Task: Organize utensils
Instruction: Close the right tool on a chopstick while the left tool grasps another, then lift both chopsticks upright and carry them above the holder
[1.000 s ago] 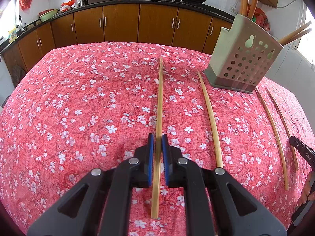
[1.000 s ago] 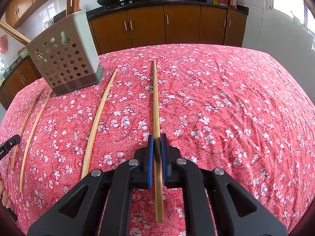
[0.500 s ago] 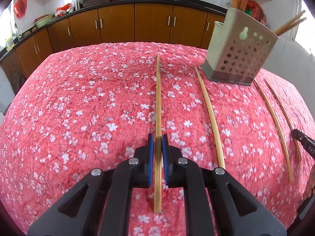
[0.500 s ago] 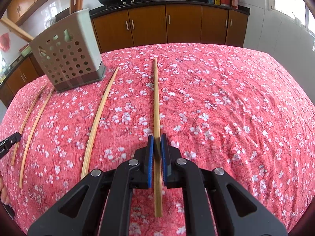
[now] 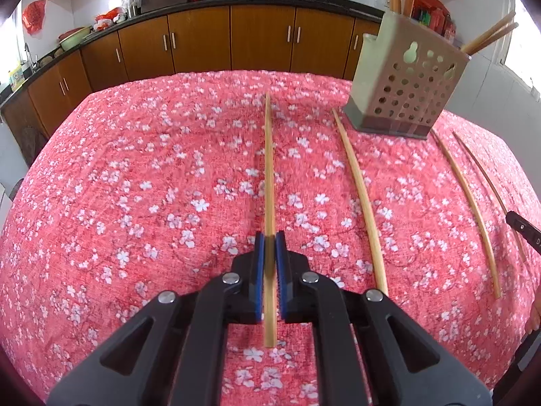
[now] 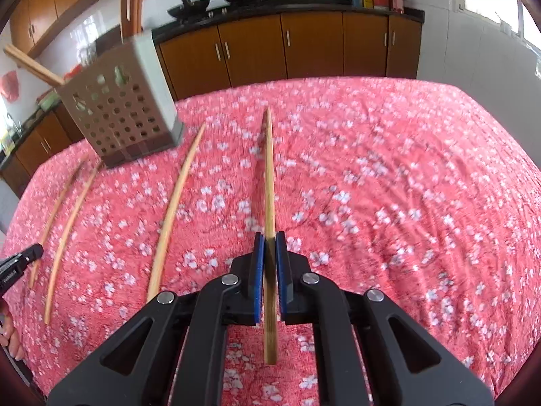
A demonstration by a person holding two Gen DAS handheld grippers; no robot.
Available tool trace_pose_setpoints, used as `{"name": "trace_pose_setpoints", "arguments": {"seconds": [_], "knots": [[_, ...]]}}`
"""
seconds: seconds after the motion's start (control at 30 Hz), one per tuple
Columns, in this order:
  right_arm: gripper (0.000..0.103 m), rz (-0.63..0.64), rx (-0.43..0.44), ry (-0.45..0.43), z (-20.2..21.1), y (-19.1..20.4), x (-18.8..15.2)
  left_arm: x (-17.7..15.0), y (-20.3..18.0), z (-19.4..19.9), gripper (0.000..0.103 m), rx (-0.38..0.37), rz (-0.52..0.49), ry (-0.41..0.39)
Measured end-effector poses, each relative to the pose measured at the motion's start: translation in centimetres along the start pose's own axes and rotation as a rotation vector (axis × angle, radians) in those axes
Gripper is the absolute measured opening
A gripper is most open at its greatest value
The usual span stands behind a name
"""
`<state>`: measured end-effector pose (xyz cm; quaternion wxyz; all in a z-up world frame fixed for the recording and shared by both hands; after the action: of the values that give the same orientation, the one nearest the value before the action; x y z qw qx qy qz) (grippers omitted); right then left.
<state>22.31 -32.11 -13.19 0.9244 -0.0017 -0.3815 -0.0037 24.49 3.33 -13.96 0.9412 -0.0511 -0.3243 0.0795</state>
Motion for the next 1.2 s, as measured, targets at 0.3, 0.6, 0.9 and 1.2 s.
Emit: {"name": "trace_pose_setpoints", "arguments": {"seconds": [0.3,0.6,0.9,1.2], "knots": [[0.008,-0.016,-0.021,-0.143,4.2,-0.9,2.8,3.0,-0.6,4.9,0.008,-0.043,-0.001,-0.132],[0.008,-0.004,-0.023,-0.306,8.3,-1.0,6.4,6.8,-1.7,10.7,0.008,-0.105,0.015,-0.297],[0.008,0.003,-0.004,-0.384,10.2,-0.6,9.7,9.7,-2.6,13.5,0.008,-0.148,0.006,-0.369],[0.008,-0.015,0.131,-0.536,15.5,1.3,15.1,12.3,-6.2,19.0,0.008,-0.263,-0.050,-0.461]]}}
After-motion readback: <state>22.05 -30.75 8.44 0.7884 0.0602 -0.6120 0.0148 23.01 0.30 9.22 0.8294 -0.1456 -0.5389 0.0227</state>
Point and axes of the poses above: each gripper's, at about its wrist camera, not at the fingertips, and z roughly against the way its jaws point, y to its left, x to its top, the point moved 6 cm from there along -z, roughly the way its jaws point, and after that the axes turned 11 degrees about z, right-handed, at the moved point
